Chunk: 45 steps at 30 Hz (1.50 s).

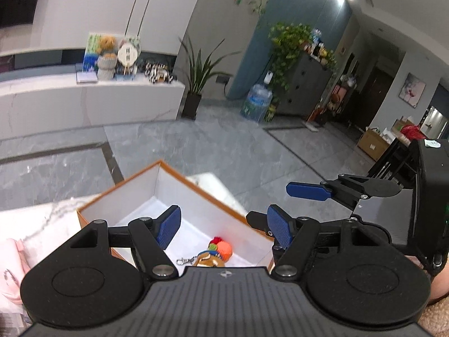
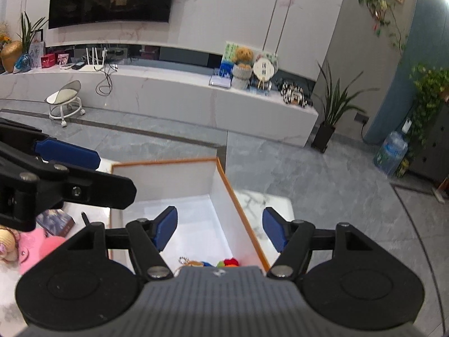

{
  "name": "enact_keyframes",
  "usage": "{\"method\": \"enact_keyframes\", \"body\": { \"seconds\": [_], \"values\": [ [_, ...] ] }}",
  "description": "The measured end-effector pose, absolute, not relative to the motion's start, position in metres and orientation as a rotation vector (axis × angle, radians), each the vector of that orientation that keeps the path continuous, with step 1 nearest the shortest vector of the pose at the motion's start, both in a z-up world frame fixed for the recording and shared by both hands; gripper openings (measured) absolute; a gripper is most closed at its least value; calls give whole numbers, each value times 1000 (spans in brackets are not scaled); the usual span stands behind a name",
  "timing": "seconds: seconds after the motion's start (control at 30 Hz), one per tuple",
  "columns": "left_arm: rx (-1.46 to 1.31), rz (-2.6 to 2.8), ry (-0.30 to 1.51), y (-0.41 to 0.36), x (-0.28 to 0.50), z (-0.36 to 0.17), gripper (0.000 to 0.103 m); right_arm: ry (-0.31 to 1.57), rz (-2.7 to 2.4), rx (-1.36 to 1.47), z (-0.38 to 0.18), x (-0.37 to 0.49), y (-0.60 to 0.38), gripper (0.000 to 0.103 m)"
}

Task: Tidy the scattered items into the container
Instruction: 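Withdraw both tools from the orange box back over the table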

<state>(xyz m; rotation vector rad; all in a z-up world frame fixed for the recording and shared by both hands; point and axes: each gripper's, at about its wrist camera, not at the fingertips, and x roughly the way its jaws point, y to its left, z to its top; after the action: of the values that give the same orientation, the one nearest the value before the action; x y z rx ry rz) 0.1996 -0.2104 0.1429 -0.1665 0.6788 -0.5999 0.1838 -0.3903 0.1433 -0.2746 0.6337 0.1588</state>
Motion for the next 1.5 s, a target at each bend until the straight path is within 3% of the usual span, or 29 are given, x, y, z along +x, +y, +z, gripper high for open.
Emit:
{"method": "enact_keyframes", "body": {
  "seconds": [0.5,0.73,0.87,1.2,1.5],
  "values": [
    [-135,-585,409,-173,132,234,87,421,148,-347,255,126,-351,74],
    [-53,-509,252,-139,84,291,99,304,195,-387,306,99,-319,79],
    [-19,-456,204,-108,61,301,99,258,242,-411,322,88,-295,80],
    [8,-302,286,-26,44,266,99,274,369,-492,299,91,-229,83],
    [-137,-315,513,31,69,160,99,401,429,-573,237,124,-187,83]
  ]
}}
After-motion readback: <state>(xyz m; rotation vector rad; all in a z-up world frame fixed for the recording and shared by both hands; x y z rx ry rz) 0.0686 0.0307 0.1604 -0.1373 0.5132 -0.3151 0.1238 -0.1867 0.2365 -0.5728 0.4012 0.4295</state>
